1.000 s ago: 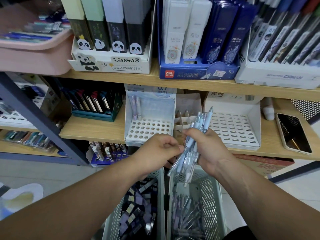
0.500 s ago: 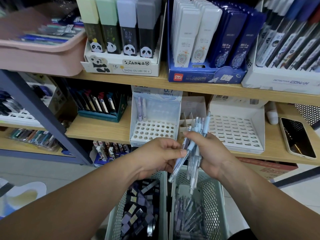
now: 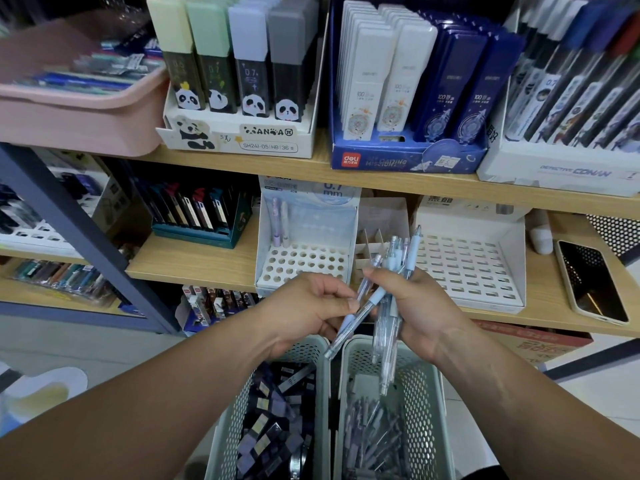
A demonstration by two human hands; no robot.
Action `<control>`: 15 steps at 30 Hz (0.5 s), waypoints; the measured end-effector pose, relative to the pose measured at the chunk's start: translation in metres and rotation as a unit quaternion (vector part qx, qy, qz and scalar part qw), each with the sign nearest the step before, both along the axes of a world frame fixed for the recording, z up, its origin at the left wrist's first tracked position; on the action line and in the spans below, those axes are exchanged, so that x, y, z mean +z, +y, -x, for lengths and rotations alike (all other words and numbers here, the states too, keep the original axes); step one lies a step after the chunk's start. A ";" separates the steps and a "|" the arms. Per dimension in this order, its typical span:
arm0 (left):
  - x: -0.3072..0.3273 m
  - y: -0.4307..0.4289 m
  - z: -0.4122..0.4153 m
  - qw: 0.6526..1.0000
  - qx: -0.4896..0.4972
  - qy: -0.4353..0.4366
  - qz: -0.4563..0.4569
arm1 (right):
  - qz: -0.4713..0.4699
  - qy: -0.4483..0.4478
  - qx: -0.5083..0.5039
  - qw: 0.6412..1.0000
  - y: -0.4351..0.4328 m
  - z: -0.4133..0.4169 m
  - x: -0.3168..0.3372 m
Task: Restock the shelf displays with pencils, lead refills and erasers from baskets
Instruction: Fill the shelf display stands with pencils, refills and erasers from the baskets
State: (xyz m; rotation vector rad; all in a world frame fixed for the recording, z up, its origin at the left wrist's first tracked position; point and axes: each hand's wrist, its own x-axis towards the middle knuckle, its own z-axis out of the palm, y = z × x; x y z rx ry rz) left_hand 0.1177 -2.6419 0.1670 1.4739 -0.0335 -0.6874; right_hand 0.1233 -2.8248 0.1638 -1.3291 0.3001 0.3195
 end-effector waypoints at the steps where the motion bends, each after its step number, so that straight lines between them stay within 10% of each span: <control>1: -0.001 0.000 0.000 1.000 0.001 -0.009 -0.009 | 0.007 -0.001 0.002 1.000 0.000 0.000 0.000; 15: -0.003 0.000 0.001 0.984 -0.023 -0.145 -0.102 | 0.193 -0.030 0.039 0.980 0.002 -0.003 -0.020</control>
